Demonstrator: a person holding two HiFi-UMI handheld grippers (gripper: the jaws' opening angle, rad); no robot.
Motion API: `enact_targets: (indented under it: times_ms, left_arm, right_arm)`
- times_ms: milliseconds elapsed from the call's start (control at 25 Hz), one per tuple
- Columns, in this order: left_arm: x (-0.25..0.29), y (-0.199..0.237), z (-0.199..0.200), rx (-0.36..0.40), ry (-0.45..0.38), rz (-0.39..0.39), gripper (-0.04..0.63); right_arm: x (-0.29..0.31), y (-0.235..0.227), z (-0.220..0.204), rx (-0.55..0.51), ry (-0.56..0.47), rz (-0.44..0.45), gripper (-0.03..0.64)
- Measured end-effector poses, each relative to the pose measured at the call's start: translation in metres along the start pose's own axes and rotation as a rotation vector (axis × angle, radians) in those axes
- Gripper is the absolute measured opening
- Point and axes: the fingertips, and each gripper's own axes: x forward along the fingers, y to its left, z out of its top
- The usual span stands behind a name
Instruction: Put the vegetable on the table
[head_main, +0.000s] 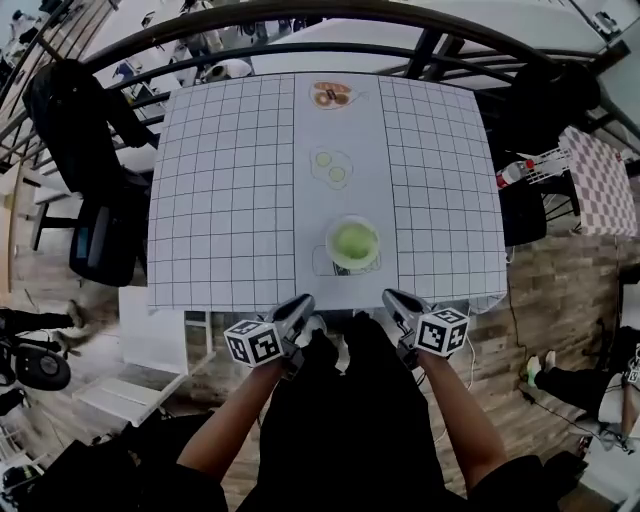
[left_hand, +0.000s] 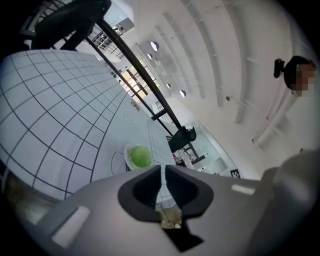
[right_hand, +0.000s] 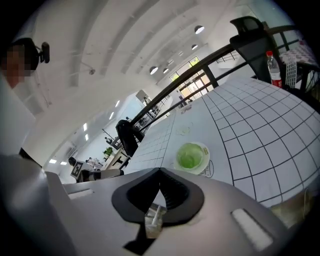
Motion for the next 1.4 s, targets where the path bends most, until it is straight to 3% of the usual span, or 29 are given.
enact_targets:
  times_ms: [80, 280, 520, 760, 960, 1280, 1400]
  left_arm:
    - [-0.018, -0.004, -0.004, 0.031, -0.021, 0.023, 0.012]
    - [-0.05, -0.023, -0.003, 0.101, -0.107, 0.079, 0.009]
    - [-0.051, -0.097, -0.01, 0.311, -0.17, 0.027, 0.009]
    - [-0.048, -0.157, -0.004, 0.519, -0.267, 0.135, 0.009]
    - [-0.043, -0.189, 0.004, 0.55, -0.369, 0.205, 0.009]
    - [-0.056, -0.232, 0.015, 0.753, -0.467, 0.243, 0.009]
    - [-0.061, -0.243, 0.02, 0.796, -0.528, 0.269, 0.01]
  right_arm:
    - [-0.011, 0.014, -0.002, -0.037, -0.04, -0.015, -0.002]
    - [-0.042, 0.046, 0.003, -0.15, -0.143, -0.058, -0.002]
    - [-0.081, 0.066, 0.017, -0.257, -0.234, -0.099, -0.002]
    - [-0.122, 0.097, 0.036, -0.535, -0.309, -0.179, -0.002]
    - [-0.151, 0.105, 0.055, -0.488, -0.404, -0.195, -0.002]
    - [-0.177, 0.124, 0.073, -0.494, -0.525, -0.188, -0.002]
    - [-0.184, 0.13, 0.076, -0.507, -0.562, -0.191, -0.002]
